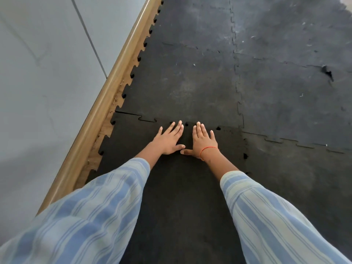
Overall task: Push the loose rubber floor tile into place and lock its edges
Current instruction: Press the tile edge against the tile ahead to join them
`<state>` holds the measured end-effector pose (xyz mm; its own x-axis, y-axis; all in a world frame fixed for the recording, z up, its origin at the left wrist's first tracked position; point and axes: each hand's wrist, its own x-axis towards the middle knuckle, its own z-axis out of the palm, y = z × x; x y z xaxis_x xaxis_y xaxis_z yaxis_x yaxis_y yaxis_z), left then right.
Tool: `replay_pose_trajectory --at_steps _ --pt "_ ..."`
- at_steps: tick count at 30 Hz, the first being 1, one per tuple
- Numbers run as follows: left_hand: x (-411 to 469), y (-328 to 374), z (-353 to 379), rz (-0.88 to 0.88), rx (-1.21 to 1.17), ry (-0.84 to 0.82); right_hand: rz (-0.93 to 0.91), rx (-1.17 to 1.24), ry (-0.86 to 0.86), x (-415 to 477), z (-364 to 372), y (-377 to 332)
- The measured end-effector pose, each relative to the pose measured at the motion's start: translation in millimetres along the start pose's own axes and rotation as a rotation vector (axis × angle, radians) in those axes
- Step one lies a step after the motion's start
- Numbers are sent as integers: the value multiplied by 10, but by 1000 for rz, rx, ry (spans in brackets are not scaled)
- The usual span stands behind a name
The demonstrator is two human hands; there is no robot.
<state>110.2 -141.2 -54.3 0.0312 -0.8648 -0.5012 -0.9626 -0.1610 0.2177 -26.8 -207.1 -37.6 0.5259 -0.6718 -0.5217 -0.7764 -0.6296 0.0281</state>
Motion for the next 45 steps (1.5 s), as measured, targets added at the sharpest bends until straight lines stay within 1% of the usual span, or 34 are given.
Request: replay_pose_trajectory --at_steps 4,7,10,13,17,21,24,30,32,34,37,39,42,45 --pt "123 32 1 -1 -18 54 -6 -25 1 107 -8 59" --pt "170 45 -5 -16 -19 45 -30 -16 -44 193 -94 94" --pt "174 69 -20 -40 -31 58 -72 -79 -78 191 -128 116" --pt "196 109 20 -62 -41 85 -72 -98 -100 196 -101 131" --pt "251 180 -71 -99 -39 -7 -74 -98 -150 254 -116 108" --pt "256 240 -202 -131 -55 -102 -75 -73 -149 264 -127 95" --pt "259 250 -188 -133 -69 -128 -90 -37 -114 214 -61 131" --pt "270 248 -243 -139 -74 -175 -58 -41 -171 266 -135 89" --pt "261 255 -265 -146 -66 -179 -49 -18 -159 263 -154 71" --pt "260 259 -257 -145 -86 -182 -81 32 -120 214 -126 135" --pt "254 258 -233 -131 -52 -164 -22 108 1 29 15 440" --pt "237 270 -236 -128 -46 -142 7 111 44 -58 51 706" --pt "239 419 -178 -53 29 -62 51 134 34 -109 50 973" --pt "300 594 -85 -14 -9 -10 122 142 17 -64 38 1060"
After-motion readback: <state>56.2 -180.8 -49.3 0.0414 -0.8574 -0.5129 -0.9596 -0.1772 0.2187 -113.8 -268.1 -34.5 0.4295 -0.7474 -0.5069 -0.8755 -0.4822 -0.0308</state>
